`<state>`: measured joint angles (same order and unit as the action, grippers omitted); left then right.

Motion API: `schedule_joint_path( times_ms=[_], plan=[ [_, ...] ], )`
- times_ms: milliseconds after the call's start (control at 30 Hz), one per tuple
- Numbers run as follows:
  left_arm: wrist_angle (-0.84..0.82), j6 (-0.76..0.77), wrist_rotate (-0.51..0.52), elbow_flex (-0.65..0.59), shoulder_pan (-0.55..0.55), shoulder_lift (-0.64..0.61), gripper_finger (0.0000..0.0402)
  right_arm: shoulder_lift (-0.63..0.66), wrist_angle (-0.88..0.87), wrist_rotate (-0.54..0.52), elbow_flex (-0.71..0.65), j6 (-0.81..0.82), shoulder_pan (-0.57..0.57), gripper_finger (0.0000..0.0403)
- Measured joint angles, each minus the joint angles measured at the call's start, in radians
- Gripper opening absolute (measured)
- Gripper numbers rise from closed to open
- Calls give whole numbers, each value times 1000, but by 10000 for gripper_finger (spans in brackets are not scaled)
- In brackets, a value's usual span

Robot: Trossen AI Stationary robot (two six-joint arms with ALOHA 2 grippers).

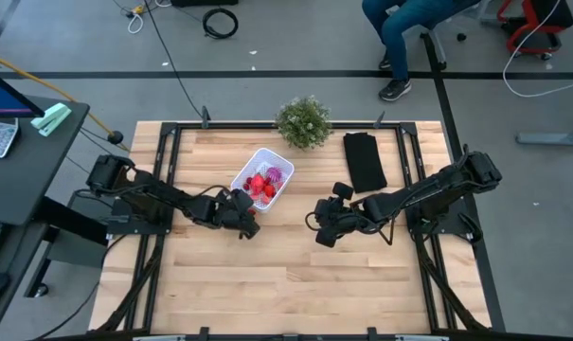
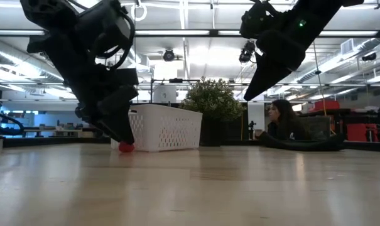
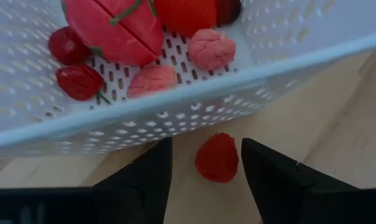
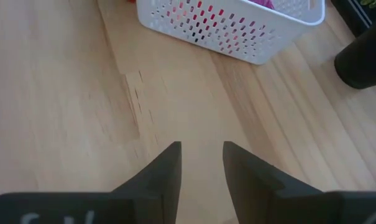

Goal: Pick and placing Produce into tupperware
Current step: Put the red raspberry into the white basket

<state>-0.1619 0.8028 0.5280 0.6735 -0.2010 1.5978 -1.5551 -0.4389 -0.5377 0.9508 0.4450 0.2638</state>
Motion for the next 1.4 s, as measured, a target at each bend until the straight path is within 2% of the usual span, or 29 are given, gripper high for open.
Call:
schedule_joint_path(
  times_ms=[500,600,833,933,1133,1400],
  plan=[
    [37,50,21,3,-25,87,179,0,10,0,0,0,0,123],
    [42,50,20,3,-24,86,164,0,10,-1,0,0,0,123],
    [43,50,23,2,-45,88,100,0,10,0,0,0,0,123],
    [42,77,25,2,-59,88,99,0,11,0,0,0,0,123],
    [42,108,-15,-2,-103,45,108,0,10,0,0,0,0,123],
    [146,72,-11,-2,-170,-70,98,0,17,-1,0,0,0,123]
  ],
)
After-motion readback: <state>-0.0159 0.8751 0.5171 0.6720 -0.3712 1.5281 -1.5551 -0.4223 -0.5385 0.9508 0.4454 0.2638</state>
